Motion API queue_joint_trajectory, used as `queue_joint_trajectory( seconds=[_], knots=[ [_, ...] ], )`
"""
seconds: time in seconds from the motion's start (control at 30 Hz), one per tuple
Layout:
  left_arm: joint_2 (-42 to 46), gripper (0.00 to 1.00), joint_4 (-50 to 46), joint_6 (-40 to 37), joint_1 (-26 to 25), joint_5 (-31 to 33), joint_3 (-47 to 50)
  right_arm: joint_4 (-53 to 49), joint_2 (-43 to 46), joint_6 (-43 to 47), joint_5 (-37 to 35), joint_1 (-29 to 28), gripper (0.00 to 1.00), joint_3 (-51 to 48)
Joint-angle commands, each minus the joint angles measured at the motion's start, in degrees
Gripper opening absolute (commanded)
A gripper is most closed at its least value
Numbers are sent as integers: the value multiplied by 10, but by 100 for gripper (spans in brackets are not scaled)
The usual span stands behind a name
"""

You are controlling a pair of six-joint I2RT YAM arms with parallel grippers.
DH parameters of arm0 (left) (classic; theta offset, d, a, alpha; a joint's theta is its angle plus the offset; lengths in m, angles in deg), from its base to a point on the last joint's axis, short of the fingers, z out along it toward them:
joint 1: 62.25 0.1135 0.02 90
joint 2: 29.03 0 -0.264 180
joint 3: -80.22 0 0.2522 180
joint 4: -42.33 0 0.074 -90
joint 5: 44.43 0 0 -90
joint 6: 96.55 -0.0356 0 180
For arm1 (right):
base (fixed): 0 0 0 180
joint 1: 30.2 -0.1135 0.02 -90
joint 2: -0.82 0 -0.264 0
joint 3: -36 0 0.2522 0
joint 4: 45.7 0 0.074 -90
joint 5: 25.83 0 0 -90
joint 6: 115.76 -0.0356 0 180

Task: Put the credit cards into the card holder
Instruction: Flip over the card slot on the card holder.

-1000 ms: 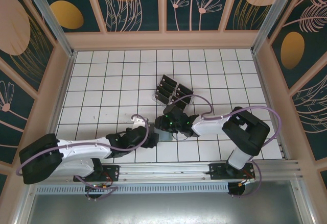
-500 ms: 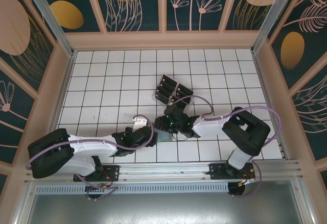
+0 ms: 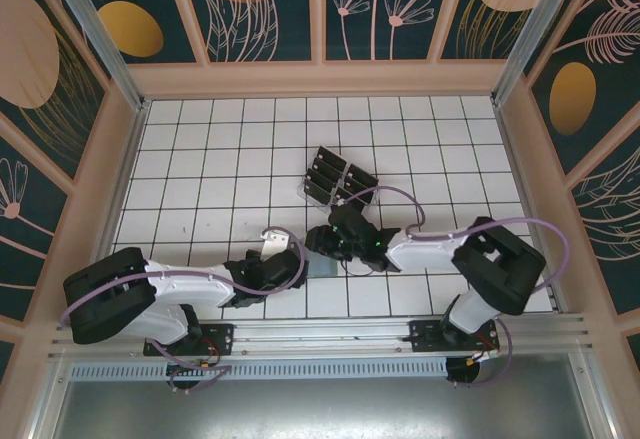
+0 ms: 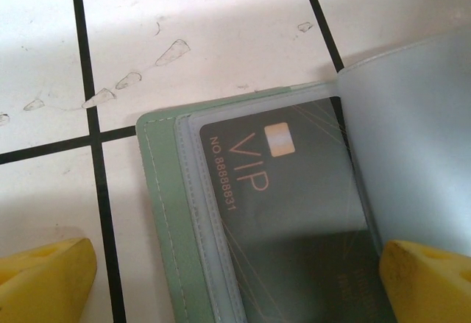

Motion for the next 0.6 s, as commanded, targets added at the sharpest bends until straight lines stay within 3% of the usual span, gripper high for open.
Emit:
queue_joint_trajectory(
  seconds=[0.0,0.2,0.57],
  knots=[
    [-13,98,-16,13,-4,4,15,-12,50,-11,-29,5,44,-18],
    [-15,99,-9,17,-4,2,21,-2,60,-15,-27,6,44,-37],
    [-13,99,-10,19,-3,3,22,33,-9,-9,-1,-10,44,-10]
  ],
)
